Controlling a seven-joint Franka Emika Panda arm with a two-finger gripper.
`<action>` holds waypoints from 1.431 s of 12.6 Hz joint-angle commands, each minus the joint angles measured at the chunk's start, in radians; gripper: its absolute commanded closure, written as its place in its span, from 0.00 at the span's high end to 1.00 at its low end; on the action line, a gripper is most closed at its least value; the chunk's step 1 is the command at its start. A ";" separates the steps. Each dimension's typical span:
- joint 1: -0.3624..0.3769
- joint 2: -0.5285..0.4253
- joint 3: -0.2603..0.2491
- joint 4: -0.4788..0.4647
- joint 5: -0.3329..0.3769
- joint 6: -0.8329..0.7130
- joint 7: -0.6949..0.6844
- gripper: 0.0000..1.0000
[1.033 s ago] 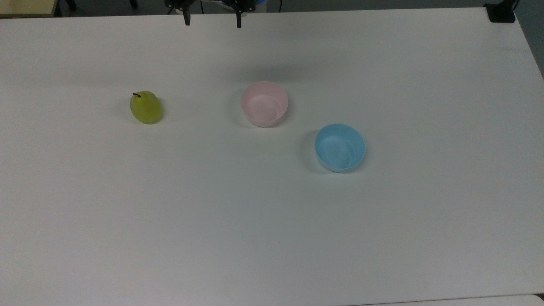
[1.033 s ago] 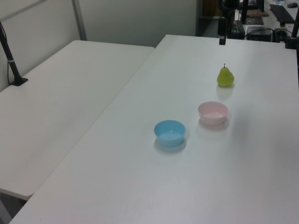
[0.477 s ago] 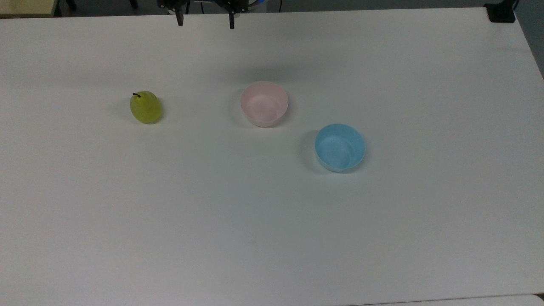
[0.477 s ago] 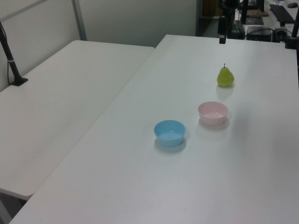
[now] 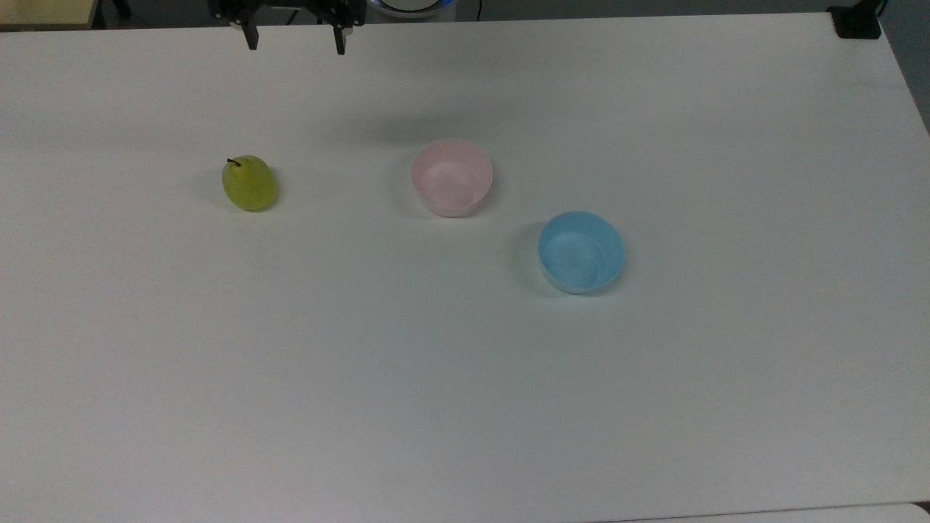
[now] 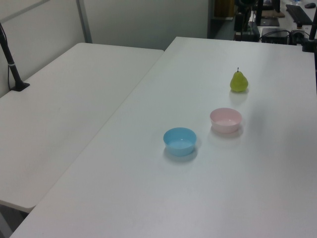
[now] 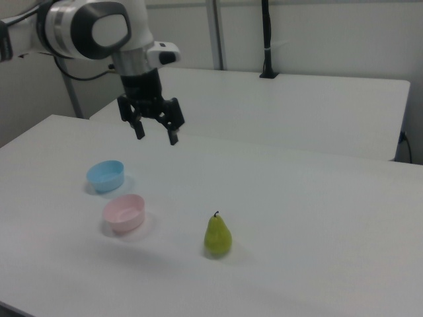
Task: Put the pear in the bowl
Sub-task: 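Move the open gripper over the green pear, then lower the gripper around the green pear and close it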
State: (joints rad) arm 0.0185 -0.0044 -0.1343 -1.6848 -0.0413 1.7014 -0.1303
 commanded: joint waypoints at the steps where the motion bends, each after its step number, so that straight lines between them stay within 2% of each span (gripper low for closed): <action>1: -0.078 0.027 -0.001 -0.018 -0.005 0.056 -0.162 1.00; 6: -0.138 0.127 -0.002 -0.042 -0.008 0.124 -0.241 1.00; 10: -0.161 0.179 -0.002 -0.145 -0.034 0.240 -0.305 1.00; 16: -0.181 0.268 -0.002 -0.222 -0.071 0.414 -0.307 1.00; 17: -0.181 0.273 -0.002 -0.226 -0.072 0.425 -0.307 0.98; 18: -0.180 0.285 -0.002 -0.226 -0.072 0.426 -0.307 0.88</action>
State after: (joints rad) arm -0.1631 0.2808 -0.1364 -1.8713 -0.0970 2.0766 -0.4204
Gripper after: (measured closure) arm 0.013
